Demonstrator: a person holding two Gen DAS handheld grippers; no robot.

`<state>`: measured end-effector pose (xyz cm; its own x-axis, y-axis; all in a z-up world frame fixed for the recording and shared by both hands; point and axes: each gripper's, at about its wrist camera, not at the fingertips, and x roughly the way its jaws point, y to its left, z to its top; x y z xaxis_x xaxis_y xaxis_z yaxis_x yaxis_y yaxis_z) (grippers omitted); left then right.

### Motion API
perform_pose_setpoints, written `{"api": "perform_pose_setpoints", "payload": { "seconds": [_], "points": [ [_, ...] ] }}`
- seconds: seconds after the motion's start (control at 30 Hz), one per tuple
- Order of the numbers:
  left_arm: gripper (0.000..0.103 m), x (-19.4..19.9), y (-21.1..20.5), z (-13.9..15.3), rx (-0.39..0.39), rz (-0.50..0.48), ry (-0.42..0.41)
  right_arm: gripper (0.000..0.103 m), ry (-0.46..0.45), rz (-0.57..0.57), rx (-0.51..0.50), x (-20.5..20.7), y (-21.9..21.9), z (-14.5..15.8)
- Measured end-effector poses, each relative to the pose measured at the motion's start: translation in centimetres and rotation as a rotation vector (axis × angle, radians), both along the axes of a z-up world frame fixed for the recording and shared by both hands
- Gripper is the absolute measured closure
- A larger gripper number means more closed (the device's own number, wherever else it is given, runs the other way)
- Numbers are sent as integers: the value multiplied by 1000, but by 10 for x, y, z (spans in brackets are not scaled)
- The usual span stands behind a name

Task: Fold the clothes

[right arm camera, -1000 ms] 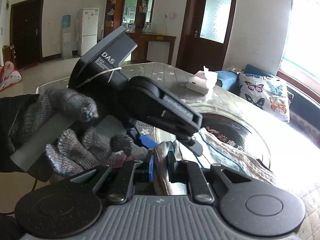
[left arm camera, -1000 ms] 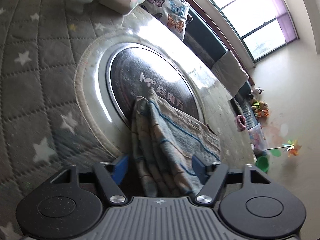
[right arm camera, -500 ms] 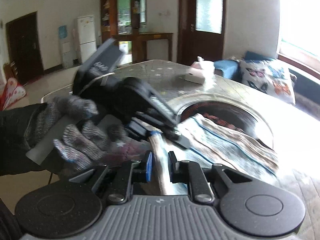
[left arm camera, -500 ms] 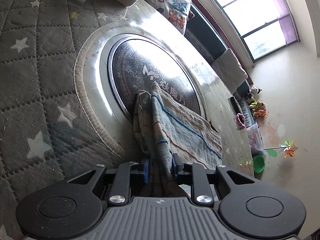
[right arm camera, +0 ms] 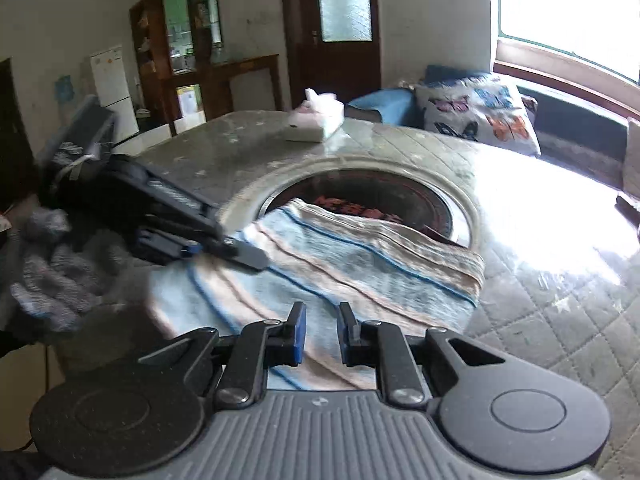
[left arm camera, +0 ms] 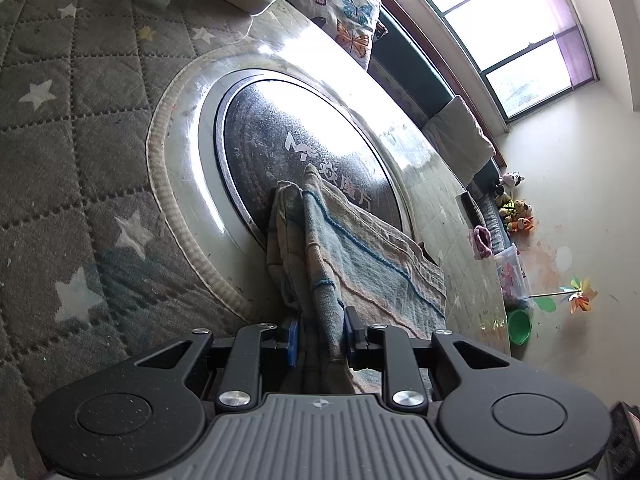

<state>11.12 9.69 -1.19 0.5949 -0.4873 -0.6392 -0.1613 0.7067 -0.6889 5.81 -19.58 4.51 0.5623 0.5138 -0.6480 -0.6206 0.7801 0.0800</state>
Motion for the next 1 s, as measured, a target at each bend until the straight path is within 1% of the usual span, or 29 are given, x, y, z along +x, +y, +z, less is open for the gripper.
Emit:
{"api": "perform_pose_setpoints", "payload": {
  "seconds": [0.13,0.23,0.4,0.57,0.67,0.73,0.77,0.8,0.83,1.0],
  "points": [
    [79,0,1,0,1,-3,0,88,46,-75,-25,24,-12,-18],
    [79,0,0,1,9,-8,-3,90,54,-127,-27,38,-23,-21],
    [79,0,0,2,18,-15,-6,90,5,-160,-21,58,-21,-16],
    [79,1,0,2,16,-19,-6,90,19,-193,-27,87,-17,-26],
    [79,1,0,2,17,-21,-5,94,25,-224,-14,101,-21,-31],
    [79,1,0,2,19,-23,-5,93,17,-242,-8,102,-24,-29],
    [79,1,0,2,20,-23,-6,87,14,-252,-8,101,-27,-27],
    [79,1,0,2,20,-24,-7,84,14,-262,-7,99,-30,-26],
    [79,1,0,2,20,-24,-7,84,22,-267,1,97,-34,-24],
    [79,0,-2,3,32,-22,-11,78,122,-264,71,81,-55,-25]
  ]
}}
